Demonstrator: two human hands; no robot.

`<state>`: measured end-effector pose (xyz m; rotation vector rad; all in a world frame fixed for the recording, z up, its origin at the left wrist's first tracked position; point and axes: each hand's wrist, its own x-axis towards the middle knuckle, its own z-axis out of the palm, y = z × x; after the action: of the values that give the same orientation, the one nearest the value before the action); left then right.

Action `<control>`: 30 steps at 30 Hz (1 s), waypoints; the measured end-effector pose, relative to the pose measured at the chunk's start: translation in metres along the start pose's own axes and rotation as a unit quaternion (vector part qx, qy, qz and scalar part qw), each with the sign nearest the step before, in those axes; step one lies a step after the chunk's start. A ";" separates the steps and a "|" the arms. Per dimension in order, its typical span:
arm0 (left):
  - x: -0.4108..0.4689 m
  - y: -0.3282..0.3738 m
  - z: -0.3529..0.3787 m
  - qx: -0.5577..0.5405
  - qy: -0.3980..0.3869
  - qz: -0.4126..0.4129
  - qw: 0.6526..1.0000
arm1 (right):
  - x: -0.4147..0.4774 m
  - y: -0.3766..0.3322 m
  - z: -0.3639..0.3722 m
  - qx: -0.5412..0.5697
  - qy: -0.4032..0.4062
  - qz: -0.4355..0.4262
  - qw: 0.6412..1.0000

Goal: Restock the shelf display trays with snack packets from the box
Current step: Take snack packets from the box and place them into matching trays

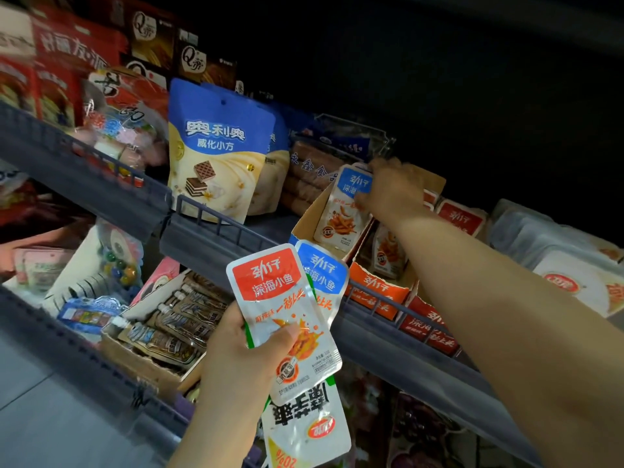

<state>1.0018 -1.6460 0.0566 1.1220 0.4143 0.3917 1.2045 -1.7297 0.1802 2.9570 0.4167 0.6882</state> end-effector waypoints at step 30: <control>-0.039 -0.002 0.040 0.020 -0.165 -0.014 0.986 | -0.125 0.029 -0.056 0.333 -0.216 -0.184 0.899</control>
<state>0.9891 -1.6971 0.0741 1.1947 0.1466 0.1683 1.0790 -1.7916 0.1815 3.3095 1.3402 -0.2174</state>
